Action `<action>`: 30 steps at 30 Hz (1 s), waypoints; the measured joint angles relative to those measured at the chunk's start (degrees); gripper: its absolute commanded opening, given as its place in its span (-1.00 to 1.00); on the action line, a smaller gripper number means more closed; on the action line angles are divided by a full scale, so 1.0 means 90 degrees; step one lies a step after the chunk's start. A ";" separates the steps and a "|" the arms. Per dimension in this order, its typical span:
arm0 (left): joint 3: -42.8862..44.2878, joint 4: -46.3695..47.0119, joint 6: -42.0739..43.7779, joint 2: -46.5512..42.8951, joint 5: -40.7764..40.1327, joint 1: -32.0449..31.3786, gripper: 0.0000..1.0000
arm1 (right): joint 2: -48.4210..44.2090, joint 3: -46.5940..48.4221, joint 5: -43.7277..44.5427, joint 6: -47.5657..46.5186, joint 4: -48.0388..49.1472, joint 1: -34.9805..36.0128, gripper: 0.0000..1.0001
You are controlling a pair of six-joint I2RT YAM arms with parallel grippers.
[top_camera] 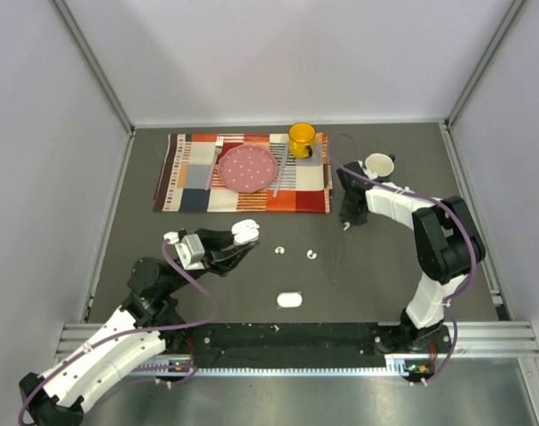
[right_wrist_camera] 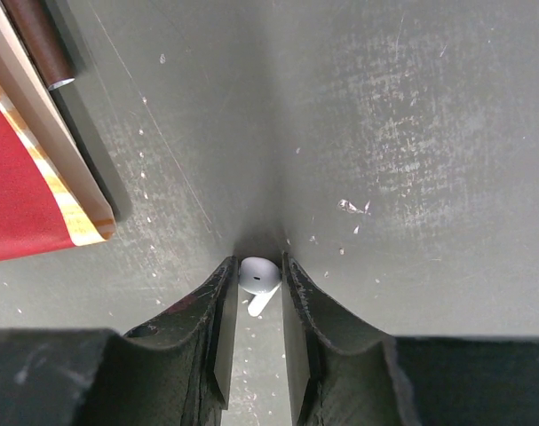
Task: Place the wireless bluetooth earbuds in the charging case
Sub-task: Pick up the earbud from the center of the board, then place the earbud in the charging case.
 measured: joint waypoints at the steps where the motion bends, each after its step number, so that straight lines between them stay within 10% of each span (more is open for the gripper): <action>1: 0.0000 -0.0002 -0.0002 0.0000 0.0000 0.0000 -1.00 | 0.0000 0.0000 0.0002 0.0000 0.0000 0.0000 -0.61; 15: 0.0000 0.0002 -0.0002 0.0044 0.0000 0.0000 -1.00 | -0.0177 0.0017 0.0068 -0.0345 0.0114 0.0270 -1.00; 30: -0.0044 0.0486 -0.0289 0.0707 -0.0988 0.0000 -1.00 | -0.4575 -0.0857 0.1018 -0.1921 0.2016 0.1928 -1.00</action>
